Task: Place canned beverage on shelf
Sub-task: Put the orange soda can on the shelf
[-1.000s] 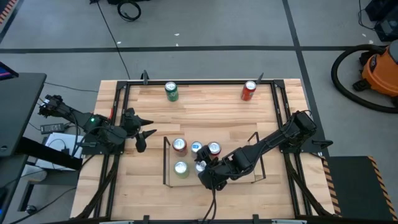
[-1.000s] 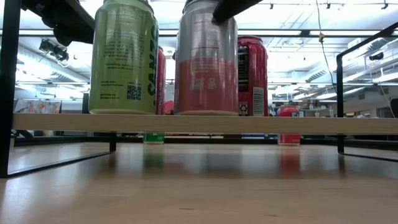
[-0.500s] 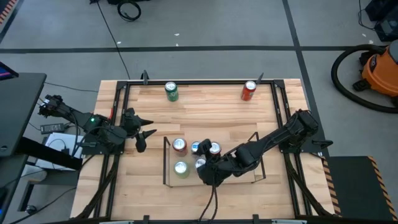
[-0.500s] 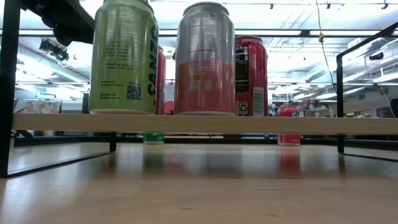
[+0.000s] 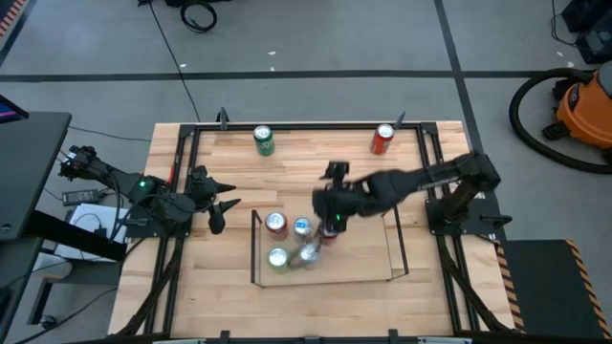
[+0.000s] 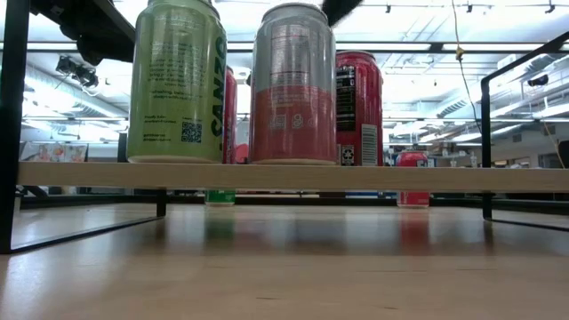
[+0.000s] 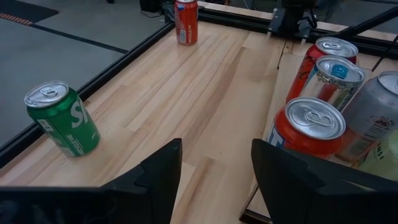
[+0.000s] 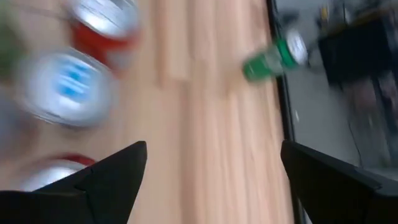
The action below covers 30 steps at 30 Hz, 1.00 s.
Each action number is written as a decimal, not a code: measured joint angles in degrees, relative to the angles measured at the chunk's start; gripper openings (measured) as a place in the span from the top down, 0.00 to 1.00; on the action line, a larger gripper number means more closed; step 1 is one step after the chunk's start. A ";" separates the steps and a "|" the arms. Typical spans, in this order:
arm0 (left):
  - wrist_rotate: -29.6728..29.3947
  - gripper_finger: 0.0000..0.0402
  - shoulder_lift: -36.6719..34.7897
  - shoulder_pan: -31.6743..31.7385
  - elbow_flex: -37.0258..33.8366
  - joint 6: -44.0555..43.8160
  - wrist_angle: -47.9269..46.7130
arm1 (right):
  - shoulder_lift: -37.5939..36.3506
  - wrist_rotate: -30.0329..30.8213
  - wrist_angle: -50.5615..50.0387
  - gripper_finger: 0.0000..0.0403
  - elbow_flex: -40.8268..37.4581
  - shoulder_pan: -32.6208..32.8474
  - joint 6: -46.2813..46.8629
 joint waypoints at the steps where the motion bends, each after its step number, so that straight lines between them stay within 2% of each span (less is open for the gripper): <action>1: -0.01 0.49 0.00 0.00 0.00 0.08 0.00 | -0.18 -0.05 -1.55 0.05 0.00 -1.53 0.50; 5: -0.01 0.49 0.00 0.01 0.00 0.24 0.00 | -0.30 -0.40 -6.48 0.05 -0.01 -7.58 1.54; 18: 0.54 0.49 0.02 0.00 0.00 -1.34 -2.20 | -0.92 -6.78 -10.87 0.05 -3.16 -27.67 -2.21; 22: 0.61 0.49 0.02 0.00 0.00 -2.56 -2.70 | -0.93 -9.78 -12.24 0.05 -3.34 -36.02 2.99; 27: 0.60 0.49 0.02 0.01 0.00 -2.85 -2.89 | -0.82 -17.98 -12.60 0.05 -3.37 -46.66 7.97; 30: 0.60 0.49 0.02 0.01 0.00 -2.96 -2.91 | -0.80 -18.18 -12.62 0.05 -3.37 -51.30 9.35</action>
